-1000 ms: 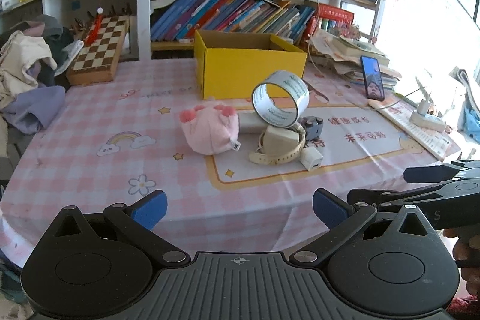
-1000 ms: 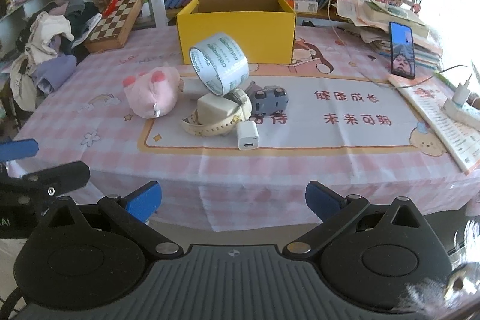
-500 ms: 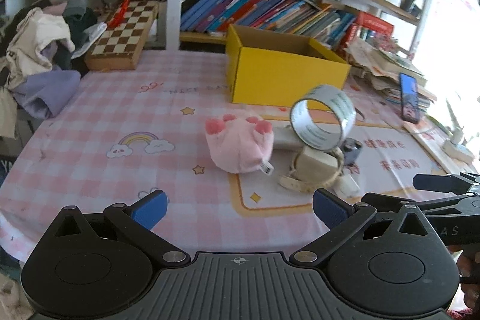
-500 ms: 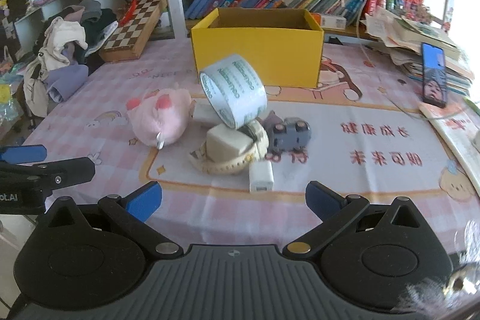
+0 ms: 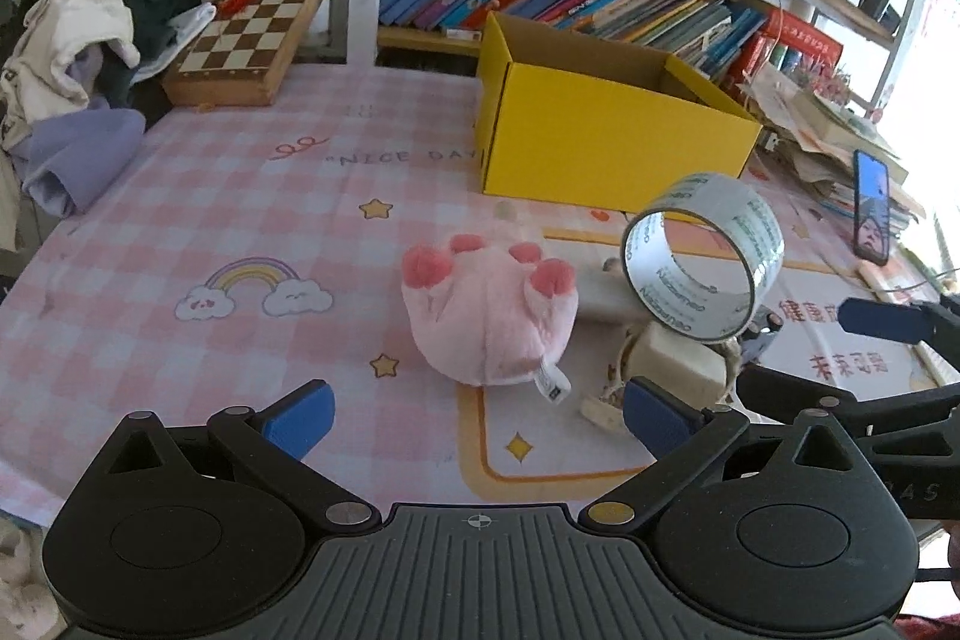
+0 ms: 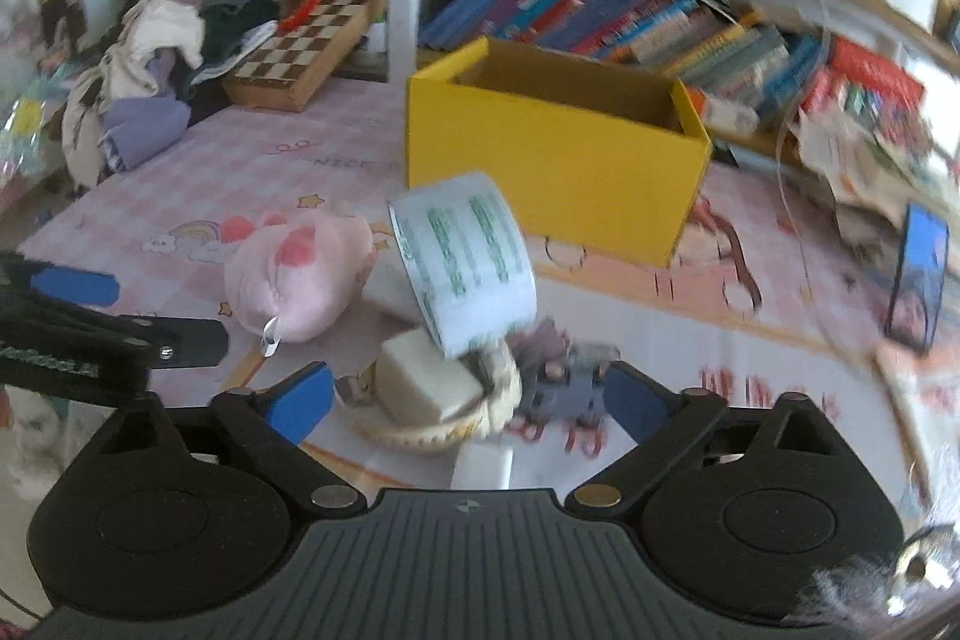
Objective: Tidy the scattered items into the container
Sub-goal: 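Grasp the pink plush pig with the left tool while the right tool grasps the tape roll, then carry the pink pig and tape roll toward the yellow box with both tools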
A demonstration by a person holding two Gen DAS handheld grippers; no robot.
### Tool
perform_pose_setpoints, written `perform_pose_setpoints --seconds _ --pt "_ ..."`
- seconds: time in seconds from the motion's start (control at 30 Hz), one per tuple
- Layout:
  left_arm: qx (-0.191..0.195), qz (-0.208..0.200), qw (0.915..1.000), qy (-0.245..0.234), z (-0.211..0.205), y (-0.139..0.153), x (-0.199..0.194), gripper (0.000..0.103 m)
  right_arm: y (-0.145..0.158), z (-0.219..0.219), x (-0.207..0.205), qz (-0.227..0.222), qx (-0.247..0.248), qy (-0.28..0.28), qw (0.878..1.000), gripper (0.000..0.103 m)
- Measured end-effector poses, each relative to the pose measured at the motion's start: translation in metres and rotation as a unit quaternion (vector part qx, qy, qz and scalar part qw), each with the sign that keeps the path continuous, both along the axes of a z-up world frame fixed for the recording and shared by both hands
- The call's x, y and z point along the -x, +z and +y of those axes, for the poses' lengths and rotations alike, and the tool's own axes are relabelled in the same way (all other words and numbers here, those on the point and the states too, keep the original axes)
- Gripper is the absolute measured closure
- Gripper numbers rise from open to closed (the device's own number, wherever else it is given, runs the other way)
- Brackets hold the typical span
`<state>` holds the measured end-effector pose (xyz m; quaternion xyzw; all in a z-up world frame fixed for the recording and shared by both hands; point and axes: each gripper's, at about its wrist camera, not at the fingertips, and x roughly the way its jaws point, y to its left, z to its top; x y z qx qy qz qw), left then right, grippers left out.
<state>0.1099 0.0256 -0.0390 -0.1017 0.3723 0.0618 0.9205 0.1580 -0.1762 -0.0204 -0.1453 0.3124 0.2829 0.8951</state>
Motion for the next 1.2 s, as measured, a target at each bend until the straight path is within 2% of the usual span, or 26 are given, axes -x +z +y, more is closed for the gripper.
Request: perform_pose_setpoints --seconds 0.23,0.57,0.77,0.93,1.2 --pt "-0.025 0.007 0.9996 -0.007 -0.011 0.002 -0.028 0.006 0.005 0.003 -0.029 0.002 -0.002 0.032 0.999 0.025" --pt "-0.048 0.032 0.9983 -0.001 -0.018 -0.007 -0.059 0.012 0.004 0.001 -0.063 0.034 -0.011 0.072 0.997 0.060" --pt "-0.063 0.047 0.9969 0.004 -0.019 -0.011 -0.072 0.020 0.008 -0.001 -0.076 0.041 -0.024 0.094 0.994 0.061" --pt "-0.057 0.060 0.9965 0.003 -0.015 -0.015 -0.075 0.020 0.011 -0.003 -0.086 0.052 -0.037 0.099 0.993 0.061" --pt "-0.050 0.067 0.9965 -0.001 -0.013 -0.019 -0.081 0.021 0.011 0.003 -0.091 0.060 -0.028 0.110 0.992 0.061"
